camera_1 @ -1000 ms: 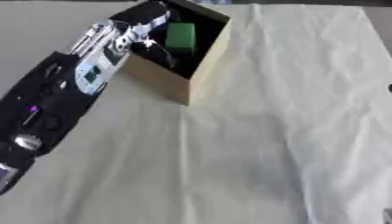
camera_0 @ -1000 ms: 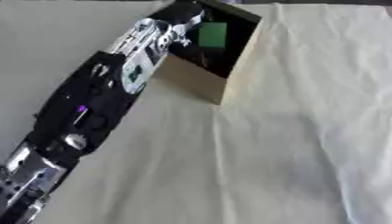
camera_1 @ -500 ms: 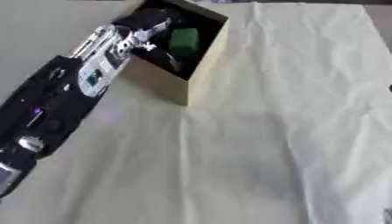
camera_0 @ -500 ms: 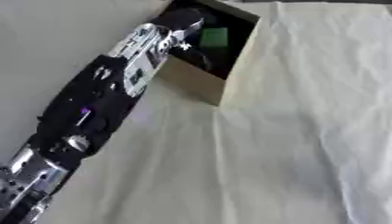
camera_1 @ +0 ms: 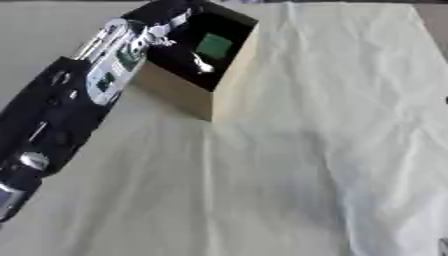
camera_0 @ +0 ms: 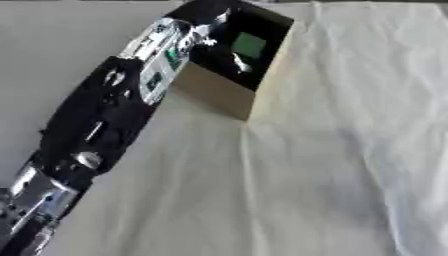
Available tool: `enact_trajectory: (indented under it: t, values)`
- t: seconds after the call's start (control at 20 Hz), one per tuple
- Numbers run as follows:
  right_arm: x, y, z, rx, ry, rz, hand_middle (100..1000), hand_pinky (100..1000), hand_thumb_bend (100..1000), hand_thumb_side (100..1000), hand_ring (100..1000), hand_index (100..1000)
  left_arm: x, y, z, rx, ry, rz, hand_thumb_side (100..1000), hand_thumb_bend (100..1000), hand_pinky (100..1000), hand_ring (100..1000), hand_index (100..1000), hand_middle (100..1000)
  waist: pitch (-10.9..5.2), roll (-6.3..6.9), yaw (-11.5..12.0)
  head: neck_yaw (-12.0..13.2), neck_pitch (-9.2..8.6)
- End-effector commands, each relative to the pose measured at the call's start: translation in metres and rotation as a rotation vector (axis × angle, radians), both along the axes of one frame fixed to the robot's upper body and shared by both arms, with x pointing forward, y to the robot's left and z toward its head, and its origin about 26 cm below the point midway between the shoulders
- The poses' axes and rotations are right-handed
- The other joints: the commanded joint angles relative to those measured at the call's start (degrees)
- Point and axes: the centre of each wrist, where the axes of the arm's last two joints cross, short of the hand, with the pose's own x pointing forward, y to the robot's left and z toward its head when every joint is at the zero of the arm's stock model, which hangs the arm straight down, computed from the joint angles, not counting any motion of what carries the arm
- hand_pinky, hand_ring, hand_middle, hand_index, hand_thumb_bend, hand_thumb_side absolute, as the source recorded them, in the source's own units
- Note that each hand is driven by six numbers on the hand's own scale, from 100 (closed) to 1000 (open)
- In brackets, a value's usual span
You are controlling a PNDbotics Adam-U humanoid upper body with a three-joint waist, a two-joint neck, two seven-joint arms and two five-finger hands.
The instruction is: Pick up objects on the table and place them in the box.
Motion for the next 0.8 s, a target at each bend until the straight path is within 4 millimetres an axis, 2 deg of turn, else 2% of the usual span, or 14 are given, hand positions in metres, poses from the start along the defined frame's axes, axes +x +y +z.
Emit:
enact_trajectory:
  t: [0.05, 0.1, 0.2, 0.35, 0.55, 0.8]
  values:
    - [-0.002, -0.004, 0.007, -0.008, -0.018, -0.004, 614, 807, 100, 778, 696, 813, -0.011, 0.003, 0.029, -0.045, -0.074, -0.019, 495, 667, 678, 809, 931, 878, -2.06, 0.01, 0.11, -0.03, 0.49]
    - [-0.002, -0.004, 0.007, -0.008, -0.017, -0.005, 614, 807, 100, 777, 696, 813, -0.014, 0.003, 0.033, -0.060, -0.082, -0.031, 493, 655, 674, 806, 928, 876, -2.23, 0.03, 0.22, -0.08, 0.67]
    - [-0.002, -0.005, 0.007, -0.010, -0.017, -0.008, 615, 807, 100, 772, 698, 813, -0.022, 0.002, 0.042, -0.101, -0.104, -0.059, 473, 542, 647, 779, 905, 853, -2.61, 0.10, 0.37, -0.13, 1.17]
    - [-0.003, -0.008, 0.006, -0.014, -0.016, -0.016, 616, 808, 100, 766, 699, 813, -0.043, 0.001, 0.060, -0.173, -0.141, -0.126, 465, 446, 607, 737, 861, 821, -3.34, 0.17, 0.77, -0.44, 2.21]
    - [-0.004, -0.011, 0.005, -0.020, -0.012, -0.028, 617, 807, 100, 754, 701, 813, -0.084, 0.007, 0.079, -0.256, -0.182, -0.243, 461, 390, 588, 712, 850, 807, -4.64, 0.07, 1.87, -1.40, 3.68]
    - [-0.005, -0.014, 0.004, -0.026, -0.008, -0.036, 620, 804, 100, 742, 705, 813, -0.139, 0.024, 0.087, -0.372, -0.215, -0.386, 472, 398, 564, 691, 848, 802, -6.38, -0.32, 3.13, -2.72, 5.06]
